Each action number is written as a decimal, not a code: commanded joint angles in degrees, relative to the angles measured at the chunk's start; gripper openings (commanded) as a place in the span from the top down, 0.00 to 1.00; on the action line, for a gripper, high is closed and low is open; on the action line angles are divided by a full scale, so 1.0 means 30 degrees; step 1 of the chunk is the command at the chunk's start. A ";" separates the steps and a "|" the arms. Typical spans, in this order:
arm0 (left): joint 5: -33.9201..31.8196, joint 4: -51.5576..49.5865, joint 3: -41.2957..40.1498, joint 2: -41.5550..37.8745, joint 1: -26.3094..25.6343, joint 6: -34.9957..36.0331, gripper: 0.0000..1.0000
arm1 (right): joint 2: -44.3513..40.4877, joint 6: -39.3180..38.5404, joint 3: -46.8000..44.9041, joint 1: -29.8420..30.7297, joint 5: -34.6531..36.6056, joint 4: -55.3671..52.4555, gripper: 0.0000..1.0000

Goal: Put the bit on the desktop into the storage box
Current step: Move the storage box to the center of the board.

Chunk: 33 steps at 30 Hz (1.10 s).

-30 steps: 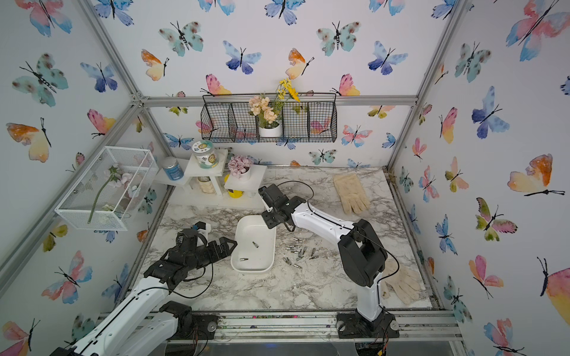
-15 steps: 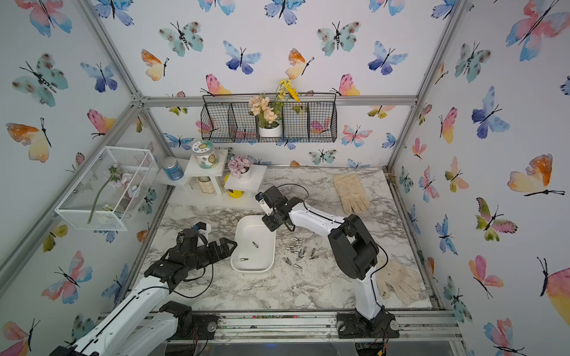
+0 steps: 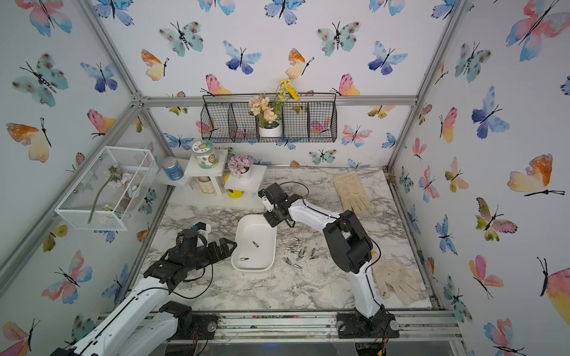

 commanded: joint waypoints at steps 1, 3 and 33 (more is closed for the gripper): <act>-0.0123 -0.0434 0.0095 -0.0144 0.0018 0.0242 0.01 | 0.0041 0.0538 -0.0019 -0.0044 -0.0464 0.0106 0.78; -0.0119 -0.0448 0.0093 -0.0141 0.0007 0.0244 0.01 | -0.0039 0.0641 -0.0148 -0.0044 -0.0395 0.0149 0.80; 0.0490 0.0038 -0.0170 -0.0208 0.0010 0.0007 0.01 | -0.4355 0.5565 -0.5597 -0.3827 0.2967 0.1657 0.87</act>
